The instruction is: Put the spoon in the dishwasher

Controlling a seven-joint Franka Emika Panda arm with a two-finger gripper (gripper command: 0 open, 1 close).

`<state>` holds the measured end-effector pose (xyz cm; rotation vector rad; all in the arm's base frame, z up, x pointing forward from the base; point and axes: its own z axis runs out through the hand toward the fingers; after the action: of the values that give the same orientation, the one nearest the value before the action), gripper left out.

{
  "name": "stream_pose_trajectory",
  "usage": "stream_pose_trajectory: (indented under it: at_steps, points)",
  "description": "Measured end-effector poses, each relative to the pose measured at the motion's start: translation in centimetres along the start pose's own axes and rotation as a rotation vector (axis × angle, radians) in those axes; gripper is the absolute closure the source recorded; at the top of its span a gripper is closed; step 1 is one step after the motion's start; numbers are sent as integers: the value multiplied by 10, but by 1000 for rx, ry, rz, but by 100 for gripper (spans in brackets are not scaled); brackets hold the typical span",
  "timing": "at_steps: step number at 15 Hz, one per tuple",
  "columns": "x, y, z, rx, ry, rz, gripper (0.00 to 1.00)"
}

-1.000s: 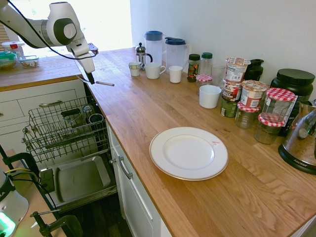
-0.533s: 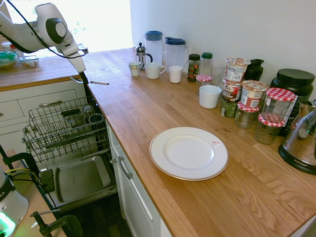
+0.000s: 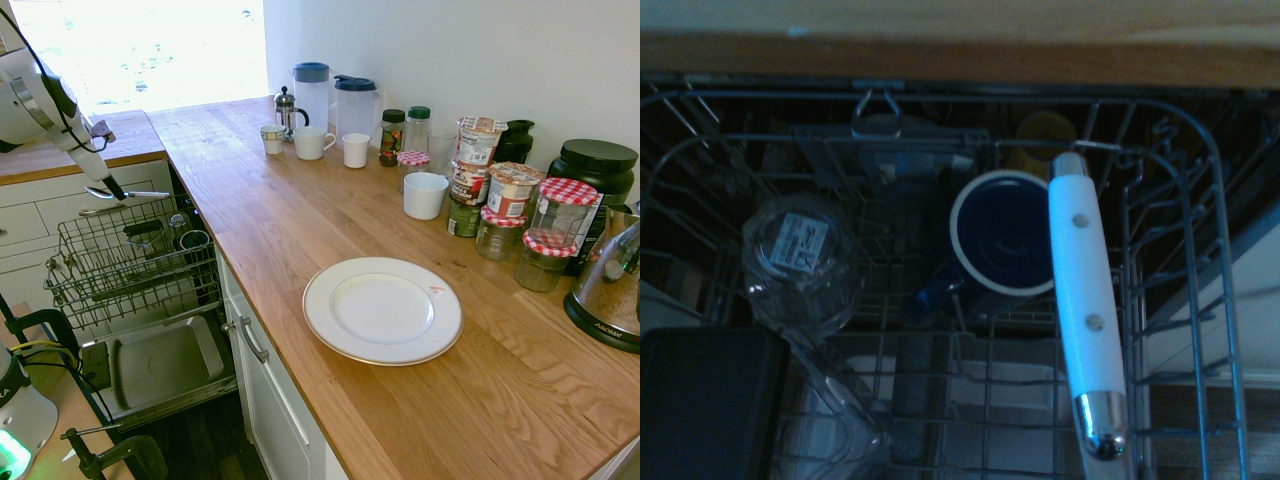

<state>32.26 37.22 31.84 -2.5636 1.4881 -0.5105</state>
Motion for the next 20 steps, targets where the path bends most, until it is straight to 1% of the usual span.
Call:
stream_pose_trajectory:
  at_steps: [3,7,14,20]
  points:
    - [-25,20,39,-17,-6,-17,100]
    - [-44,40,86,-43,-22,-4,100]
    - [-37,45,150,-106,-44,9,100]
    - [-50,54,187,-137,-73,-3,100]
